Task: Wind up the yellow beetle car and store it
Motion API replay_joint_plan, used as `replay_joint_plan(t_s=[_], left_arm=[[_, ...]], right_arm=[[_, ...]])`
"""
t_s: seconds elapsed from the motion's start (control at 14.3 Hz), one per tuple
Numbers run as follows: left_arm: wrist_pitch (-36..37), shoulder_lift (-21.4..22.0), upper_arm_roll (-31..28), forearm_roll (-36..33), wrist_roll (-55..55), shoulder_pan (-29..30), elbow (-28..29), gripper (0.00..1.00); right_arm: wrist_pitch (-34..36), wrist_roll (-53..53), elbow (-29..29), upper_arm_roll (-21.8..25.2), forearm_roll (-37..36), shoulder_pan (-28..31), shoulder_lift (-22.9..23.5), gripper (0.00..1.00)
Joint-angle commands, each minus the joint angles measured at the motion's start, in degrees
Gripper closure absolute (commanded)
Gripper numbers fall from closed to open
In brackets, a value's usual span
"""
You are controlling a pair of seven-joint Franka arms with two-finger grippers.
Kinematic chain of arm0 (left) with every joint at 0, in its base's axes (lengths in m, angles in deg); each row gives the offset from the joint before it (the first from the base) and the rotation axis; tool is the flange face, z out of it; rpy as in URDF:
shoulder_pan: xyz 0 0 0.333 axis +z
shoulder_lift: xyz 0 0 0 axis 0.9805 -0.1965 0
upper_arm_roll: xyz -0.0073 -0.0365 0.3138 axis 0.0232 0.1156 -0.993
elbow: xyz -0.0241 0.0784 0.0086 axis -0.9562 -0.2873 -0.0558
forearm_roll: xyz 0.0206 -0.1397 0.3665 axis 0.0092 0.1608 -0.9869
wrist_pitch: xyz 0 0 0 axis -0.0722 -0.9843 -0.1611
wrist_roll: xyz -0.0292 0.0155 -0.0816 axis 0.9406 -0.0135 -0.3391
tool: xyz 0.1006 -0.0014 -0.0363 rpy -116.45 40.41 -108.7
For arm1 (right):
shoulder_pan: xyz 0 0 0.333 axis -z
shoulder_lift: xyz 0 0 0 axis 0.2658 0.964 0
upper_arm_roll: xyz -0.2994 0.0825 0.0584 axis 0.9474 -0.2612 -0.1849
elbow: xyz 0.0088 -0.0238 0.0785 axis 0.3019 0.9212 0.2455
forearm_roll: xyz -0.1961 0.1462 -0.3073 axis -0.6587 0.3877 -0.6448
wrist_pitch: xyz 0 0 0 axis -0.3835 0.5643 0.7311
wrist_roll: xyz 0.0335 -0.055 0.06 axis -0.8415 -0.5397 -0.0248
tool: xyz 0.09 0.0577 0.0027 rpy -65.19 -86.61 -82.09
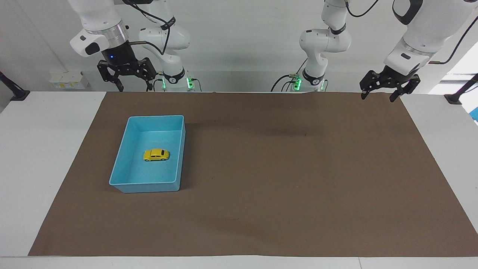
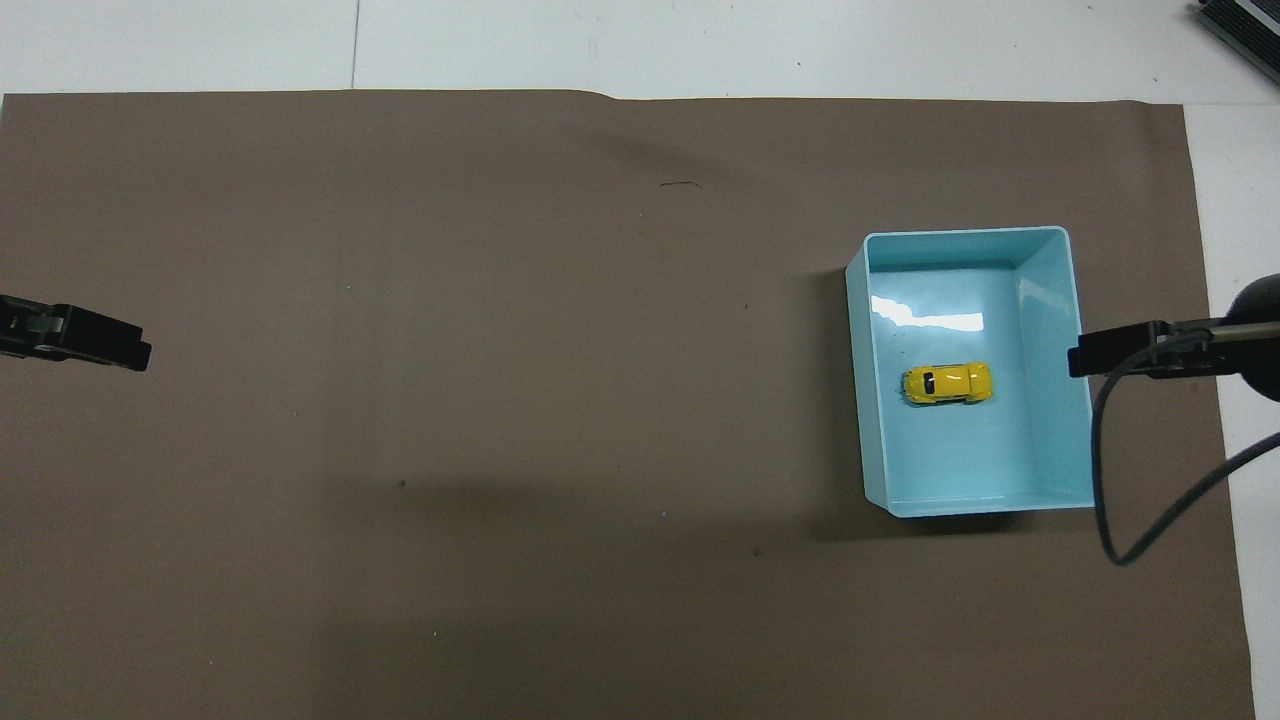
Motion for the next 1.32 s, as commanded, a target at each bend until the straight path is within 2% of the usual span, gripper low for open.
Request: replay_joint_plan(t_s=[0.0,0.21,0.35,0.56,0.77,1.25], left_arm=[[0.65,0.91,0.05,-0.30,-0.70,-0.20,0.74,0.00],[0.65,0.91,0.05,-0.30,-0.62,-0.20,0.74,0.00],[0.65,0.91,0.05,-0.30,-0.70,-0.20,0.74,0.00],[0.73,0.91,0.05,-0.30,-0.70,-0.20,0.74,0.00],[0.65,0.91,0.05,-0.30,-0.70,-0.20,0.74,0.00],[0.65,0.91,0.05,-0.30,-0.70,-0.20,0.74,0.00]], right_arm=[[-1.11,-8.58,-1.14,0.66,1.35,1.93,1.17,0.00],[-1.47,-8.52,-1.14,1.20,2.84,2.73,1.87,0.00],[-3.05,-4.15,-1.31,1.02,1.79,2.38,4.41,0.00],[-1.57,-2.10,-5.17,0.85,2.14,2.29,6.18,0.00],[2.48,-2.10,-5.44,0.06,-3.02,-1.55,6.27,0.00],[3.36,-2.10,-5.44,0.67,-2.69,-3.51,4.42,0.00]])
